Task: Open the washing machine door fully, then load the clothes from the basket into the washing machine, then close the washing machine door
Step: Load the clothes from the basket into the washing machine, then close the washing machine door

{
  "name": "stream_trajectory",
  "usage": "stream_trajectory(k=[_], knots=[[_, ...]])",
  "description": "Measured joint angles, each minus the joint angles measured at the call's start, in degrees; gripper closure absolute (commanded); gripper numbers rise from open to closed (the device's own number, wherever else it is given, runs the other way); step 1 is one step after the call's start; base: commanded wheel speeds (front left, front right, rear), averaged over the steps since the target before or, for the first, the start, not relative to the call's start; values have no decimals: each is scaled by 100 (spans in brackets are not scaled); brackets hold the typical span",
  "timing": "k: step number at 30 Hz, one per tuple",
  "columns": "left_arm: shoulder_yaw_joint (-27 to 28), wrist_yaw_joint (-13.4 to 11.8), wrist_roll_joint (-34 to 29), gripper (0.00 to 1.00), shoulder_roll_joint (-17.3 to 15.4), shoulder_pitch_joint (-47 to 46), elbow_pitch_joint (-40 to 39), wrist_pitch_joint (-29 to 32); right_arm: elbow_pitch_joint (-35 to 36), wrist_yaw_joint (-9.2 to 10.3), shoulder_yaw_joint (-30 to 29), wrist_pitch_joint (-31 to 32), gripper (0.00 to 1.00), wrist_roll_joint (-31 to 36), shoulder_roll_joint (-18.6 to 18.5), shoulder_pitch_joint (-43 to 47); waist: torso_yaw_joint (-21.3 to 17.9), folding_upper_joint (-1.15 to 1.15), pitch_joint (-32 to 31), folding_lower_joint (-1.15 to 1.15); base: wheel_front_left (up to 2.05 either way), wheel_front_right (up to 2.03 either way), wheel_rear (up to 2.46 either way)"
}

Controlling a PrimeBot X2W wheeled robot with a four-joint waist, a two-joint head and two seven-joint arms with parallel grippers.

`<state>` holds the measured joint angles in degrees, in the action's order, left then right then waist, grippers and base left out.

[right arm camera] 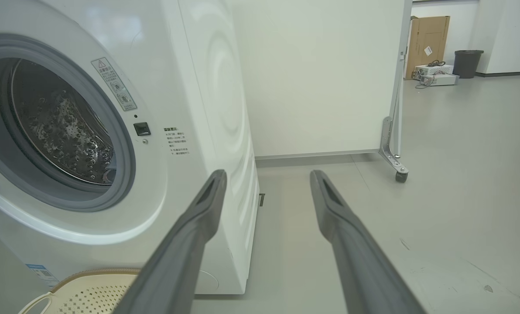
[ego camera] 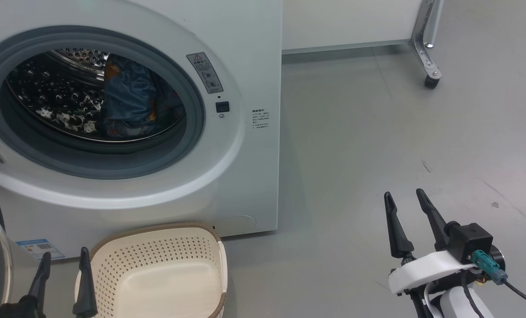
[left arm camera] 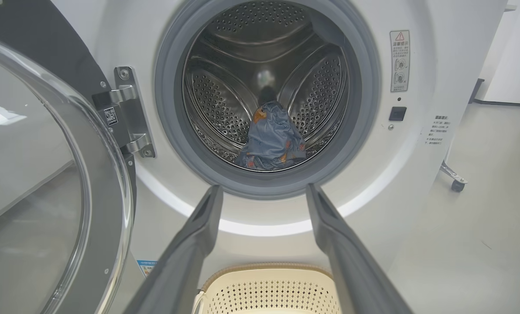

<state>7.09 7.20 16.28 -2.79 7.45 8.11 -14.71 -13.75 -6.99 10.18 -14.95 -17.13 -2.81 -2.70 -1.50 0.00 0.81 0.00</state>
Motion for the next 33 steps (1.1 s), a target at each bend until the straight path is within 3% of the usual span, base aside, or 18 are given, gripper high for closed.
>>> stream_trajectory(k=[33], knots=[[9, 0, -21, 0, 19, 110, -156, 0, 52, 0, -1, 0, 0, 15, 4, 97, 15, 0, -3, 0, 0, 0, 0]])
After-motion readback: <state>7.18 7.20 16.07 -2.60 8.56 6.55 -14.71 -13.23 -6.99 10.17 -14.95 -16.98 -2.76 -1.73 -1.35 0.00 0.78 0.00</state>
